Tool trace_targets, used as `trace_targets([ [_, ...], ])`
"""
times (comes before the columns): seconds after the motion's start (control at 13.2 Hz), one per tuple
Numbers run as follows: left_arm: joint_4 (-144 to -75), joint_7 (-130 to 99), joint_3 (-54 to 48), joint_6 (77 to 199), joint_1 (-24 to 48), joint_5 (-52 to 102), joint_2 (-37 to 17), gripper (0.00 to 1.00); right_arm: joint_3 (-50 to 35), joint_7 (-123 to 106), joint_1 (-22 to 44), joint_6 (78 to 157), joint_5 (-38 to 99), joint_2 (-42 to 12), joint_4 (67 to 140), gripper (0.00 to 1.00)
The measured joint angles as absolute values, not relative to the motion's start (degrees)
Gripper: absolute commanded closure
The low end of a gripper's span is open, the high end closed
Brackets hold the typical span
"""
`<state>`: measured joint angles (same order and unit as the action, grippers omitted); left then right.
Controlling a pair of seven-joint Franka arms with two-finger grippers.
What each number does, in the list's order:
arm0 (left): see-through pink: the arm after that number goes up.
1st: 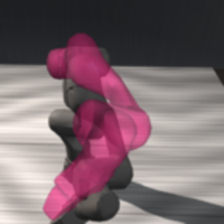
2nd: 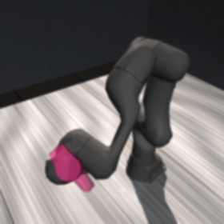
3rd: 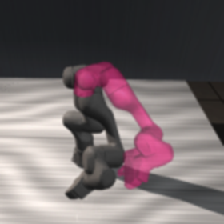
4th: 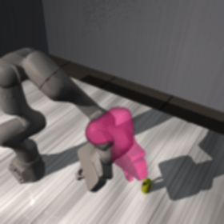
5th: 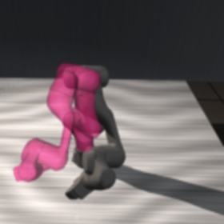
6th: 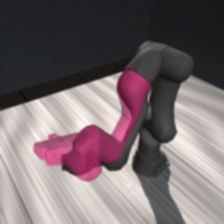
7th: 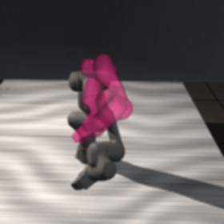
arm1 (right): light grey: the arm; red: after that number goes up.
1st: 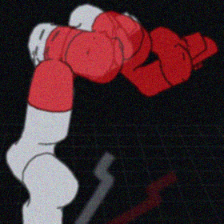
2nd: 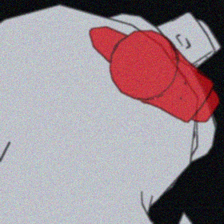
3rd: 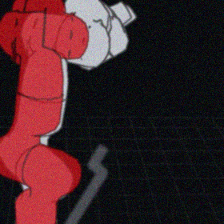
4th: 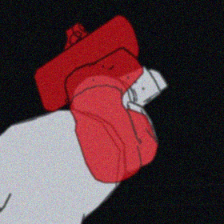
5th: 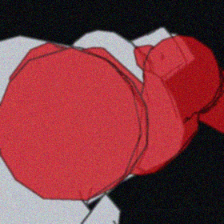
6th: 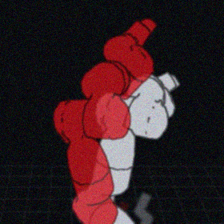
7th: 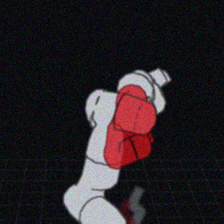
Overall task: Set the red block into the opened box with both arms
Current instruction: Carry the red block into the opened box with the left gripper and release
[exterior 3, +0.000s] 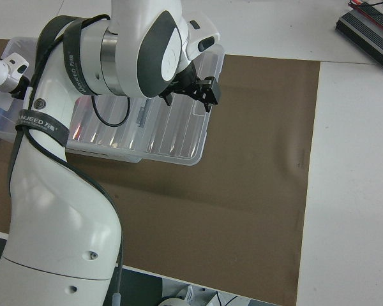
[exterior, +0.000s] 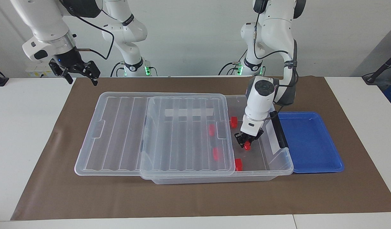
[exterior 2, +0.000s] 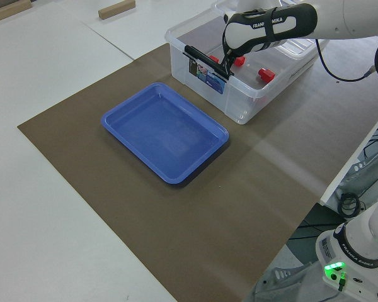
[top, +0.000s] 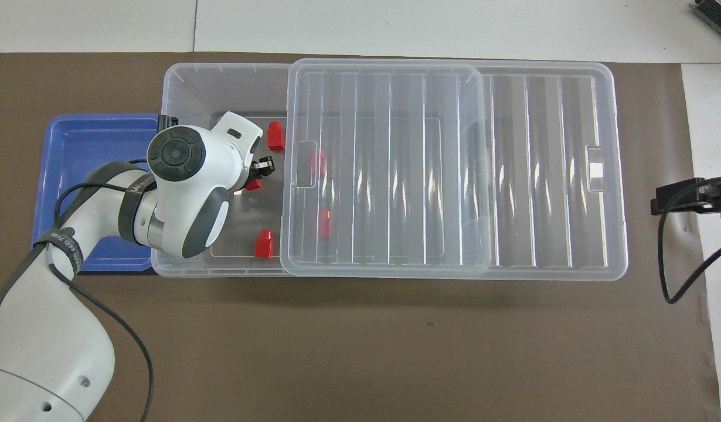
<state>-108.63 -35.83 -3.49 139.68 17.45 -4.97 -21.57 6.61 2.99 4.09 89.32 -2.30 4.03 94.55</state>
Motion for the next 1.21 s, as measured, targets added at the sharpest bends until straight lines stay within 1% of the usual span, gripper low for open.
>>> trace_targets([
  [0.15, -109.17, -35.83, -3.4, 141.09, 17.45, -5.7, -22.43, 1.0, 6.62, 2.99, 4.08, 89.32, -2.3, 4.03, 94.59, 0.0],
  [0.23, -109.18, -35.83, -3.36, 141.28, 17.45, -6.09, -22.69, 0.84, 6.64, 2.99, 4.08, 89.32, -2.3, 4.03, 94.61, 0.0],
  [0.3, -109.18, -35.83, -3.31, 141.45, 17.45, -6.27, -22.78, 0.73, 6.65, 2.99, 4.07, 89.32, -2.3, 4.03, 94.63, 0.0],
  [0.38, -109.18, -35.83, -3.23, 141.62, 17.45, -6.39, -22.78, 0.49, 6.65, 2.99, 4.07, 89.32, -2.3, 4.03, 94.63, 0.0],
  [0.45, -109.18, -35.83, -3.13, 141.74, 17.44, -6.43, -22.78, 0.0, 6.65, 2.99, 4.07, 89.32, -2.3, 4.03, 94.63, 0.0],
  [0.76, -109.18, -36.07, -2.95, 142.13, 17.43, -6.47, -22.78, 0.0, 6.67, 2.92, 4.07, 89.34, -2.3, 4.03, 94.64, 0.0],
  [0.83, -109.17, -36.95, -2.97, 142.13, 17.43, -6.47, -22.78, 0.0, 6.69, 2.69, 4.06, 89.41, -2.3, 4.03, 94.64, 0.06],
  [0.91, -109.12, -38.68, -3.02, 142.09, 17.47, -6.48, -22.74, 0.0, 6.74, 2.16, 4.06, 89.48, -2.3, 4.03, 94.64, 0.19],
  [0.98, -108.99, -40.34, -3.11, 141.89, 17.53, -6.49, -22.55, 0.0, 6.8, 1.56, 4.05, 89.51, -2.3, 4.03, 94.65, 0.64],
  [1.06, -108.75, -41.41, -3.22, 141.14, 17.57, -6.5, -21.92, 0.0, 6.84, 0.7, 3.99, 89.61, -2.3, 4.03, 94.67, 0.99],
  [1.21, -108.04, -42.26, -3.35, 136.75, 17.62, -6.5, -19.2, 0.0, 6.88, -1.25, 3.47, 90.2, -2.29, 4.03, 94.89, 1.0],
])
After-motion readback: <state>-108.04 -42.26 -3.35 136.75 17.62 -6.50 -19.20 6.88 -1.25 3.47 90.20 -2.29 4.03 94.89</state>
